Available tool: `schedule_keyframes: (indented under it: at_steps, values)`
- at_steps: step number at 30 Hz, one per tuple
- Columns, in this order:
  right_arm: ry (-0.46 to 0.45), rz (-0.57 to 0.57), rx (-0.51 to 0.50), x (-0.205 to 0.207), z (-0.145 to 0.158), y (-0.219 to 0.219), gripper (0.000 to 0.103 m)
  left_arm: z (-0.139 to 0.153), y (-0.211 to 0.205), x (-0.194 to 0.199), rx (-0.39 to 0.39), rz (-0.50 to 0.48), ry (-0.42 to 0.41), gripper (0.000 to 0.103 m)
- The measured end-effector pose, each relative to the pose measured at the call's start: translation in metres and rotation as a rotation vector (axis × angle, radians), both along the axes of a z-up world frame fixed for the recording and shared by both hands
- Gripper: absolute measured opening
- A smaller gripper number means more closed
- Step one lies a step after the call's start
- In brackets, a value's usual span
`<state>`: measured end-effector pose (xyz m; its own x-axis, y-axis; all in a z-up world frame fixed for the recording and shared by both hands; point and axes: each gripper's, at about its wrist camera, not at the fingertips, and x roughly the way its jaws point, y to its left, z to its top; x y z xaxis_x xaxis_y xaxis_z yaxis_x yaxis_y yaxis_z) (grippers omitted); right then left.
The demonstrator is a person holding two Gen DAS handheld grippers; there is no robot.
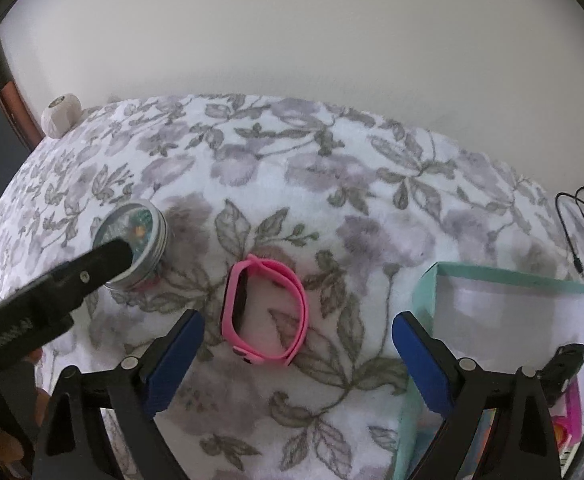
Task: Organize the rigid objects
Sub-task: 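Move the left tool to the round tin while the right tool approaches the pink band, then grasp the round tin with the left tool while the right tool grasps the pink band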
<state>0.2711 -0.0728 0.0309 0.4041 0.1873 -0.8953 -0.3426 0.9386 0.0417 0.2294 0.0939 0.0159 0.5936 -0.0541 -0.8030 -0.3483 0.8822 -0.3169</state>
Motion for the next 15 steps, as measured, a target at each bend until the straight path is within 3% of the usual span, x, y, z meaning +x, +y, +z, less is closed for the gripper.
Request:
schedule_keyframes:
  at_steps: [11,14,15]
  values:
    - [0.004,0.035,-0.042,-0.001,-0.014,0.018,0.081,-0.007,-0.012,0.012,0.063,-0.024,0.033,0.100]
    - [0.018,0.018,-0.029,0.001,-0.018,0.014,0.070,-0.008,-0.016,0.014,0.082,-0.038,0.036,0.084]
    - [0.023,0.012,-0.017,0.002,-0.018,0.013,0.069,-0.010,-0.017,0.014,0.080,-0.048,0.040,0.075]
